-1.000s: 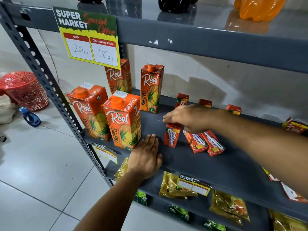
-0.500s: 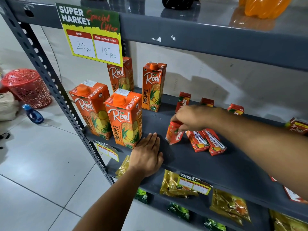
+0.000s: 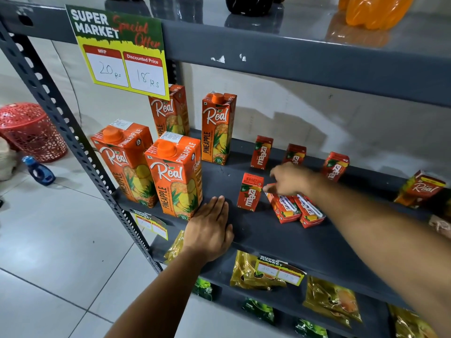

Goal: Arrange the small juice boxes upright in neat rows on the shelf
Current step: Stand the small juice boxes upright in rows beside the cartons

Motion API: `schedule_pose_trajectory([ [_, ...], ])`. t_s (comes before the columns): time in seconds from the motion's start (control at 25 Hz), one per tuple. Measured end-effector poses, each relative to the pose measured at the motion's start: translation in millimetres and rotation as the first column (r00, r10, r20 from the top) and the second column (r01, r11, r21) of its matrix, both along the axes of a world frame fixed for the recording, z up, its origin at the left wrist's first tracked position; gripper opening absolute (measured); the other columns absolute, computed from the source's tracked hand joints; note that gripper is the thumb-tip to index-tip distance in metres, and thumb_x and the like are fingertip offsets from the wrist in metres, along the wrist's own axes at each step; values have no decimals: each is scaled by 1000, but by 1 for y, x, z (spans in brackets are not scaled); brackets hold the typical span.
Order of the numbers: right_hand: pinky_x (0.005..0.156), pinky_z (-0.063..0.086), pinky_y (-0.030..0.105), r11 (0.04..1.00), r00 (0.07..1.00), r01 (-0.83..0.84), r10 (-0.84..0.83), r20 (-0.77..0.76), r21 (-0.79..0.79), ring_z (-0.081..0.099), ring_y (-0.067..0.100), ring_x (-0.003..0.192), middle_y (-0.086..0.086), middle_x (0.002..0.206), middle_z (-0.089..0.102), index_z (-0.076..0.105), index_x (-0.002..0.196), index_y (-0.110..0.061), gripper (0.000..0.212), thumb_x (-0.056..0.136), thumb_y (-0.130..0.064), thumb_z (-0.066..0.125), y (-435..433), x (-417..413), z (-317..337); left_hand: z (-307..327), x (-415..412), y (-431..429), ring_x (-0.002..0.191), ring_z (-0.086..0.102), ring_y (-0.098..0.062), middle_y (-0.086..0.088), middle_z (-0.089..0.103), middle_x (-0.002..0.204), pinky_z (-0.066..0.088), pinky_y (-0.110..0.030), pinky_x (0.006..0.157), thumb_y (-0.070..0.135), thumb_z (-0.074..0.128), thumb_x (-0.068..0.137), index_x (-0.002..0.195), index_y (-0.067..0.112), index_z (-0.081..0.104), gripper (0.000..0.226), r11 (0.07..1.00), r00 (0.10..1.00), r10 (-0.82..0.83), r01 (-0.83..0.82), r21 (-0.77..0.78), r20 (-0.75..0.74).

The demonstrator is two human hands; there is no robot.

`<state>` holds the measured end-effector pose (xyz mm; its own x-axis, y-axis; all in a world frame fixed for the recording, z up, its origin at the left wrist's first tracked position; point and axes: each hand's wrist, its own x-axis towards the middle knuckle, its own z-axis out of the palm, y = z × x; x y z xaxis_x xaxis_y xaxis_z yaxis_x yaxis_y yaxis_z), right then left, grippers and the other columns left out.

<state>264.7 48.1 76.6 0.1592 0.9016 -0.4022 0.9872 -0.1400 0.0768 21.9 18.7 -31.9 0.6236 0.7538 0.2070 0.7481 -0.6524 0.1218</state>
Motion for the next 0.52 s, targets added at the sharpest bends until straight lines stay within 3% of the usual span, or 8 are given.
schedule_pose_trajectory([
  [0.08, 64, 53, 33, 993, 993, 119, -119, -29, 3, 65, 21, 76, 6, 89, 66, 62, 108, -9, 60, 74, -57, 72, 0, -4, -10, 1, 0, 0, 132, 44, -33, -19, 46, 144, 35, -45, 110, 39, 32, 90, 136, 0, 46, 62, 1000, 1000, 0, 0, -6, 0],
  [0.12, 63, 52, 33, 986, 986, 164, -163, -45, 9, 64, 21, 76, 5, 88, 64, 60, 109, -8, 65, 70, -57, 76, -2, -4, -10, 0, 0, 0, 133, 43, -33, -19, 46, 144, 35, -45, 110, 39, 31, 90, 136, 0, 45, 62, 1000, 1000, 0, 0, -8, 2],
  [0.24, 80, 48, 38, 986, 988, 152, -154, 30, 63, 55, 27, 107, 6, 118, 57, 49, 128, -17, 96, 55, -74, 72, -28, 8, -18, -1, 0, 0, 132, 44, -33, -19, 46, 144, 35, -45, 110, 38, 33, 89, 136, 0, 46, 62, 1000, 1000, -3, 3, -15, 12],
  [0.36, 99, 35, 49, 990, 989, 131, -135, 57, 60, 31, 32, 134, 7, 149, 30, 27, 143, -31, 121, 42, -87, 62, -67, 23, -30, -2, 0, 2, 130, 46, -34, -20, 47, 142, 37, -46, 108, 38, 35, 88, 134, -1, 48, 62, 1000, 1000, -1, 1, -15, 24],
  [0.44, 105, 29, 53, 982, 990, 141, -139, -27, 125, 22, 35, 140, 10, 157, 16, 23, 144, -34, 118, 46, -83, 66, -85, 32, -37, -2, 1, 2, 129, 48, -34, -21, 49, 140, 39, -46, 107, 37, 37, 87, 132, -1, 50, 61, 1000, 999, -2, 2, -13, 34],
  [0.52, 104, 33, 53, 944, 992, 119, -101, -72, 308, 30, 36, 137, 14, 154, 23, 37, 136, -28, 104, 52, -78, 70, -98, 36, -43, -1, 1, 1, 129, 48, -34, -21, 49, 141, 39, -47, 107, 37, 37, 86, 133, -1, 50, 61, 1000, 1000, 0, 1, -18, 31],
])
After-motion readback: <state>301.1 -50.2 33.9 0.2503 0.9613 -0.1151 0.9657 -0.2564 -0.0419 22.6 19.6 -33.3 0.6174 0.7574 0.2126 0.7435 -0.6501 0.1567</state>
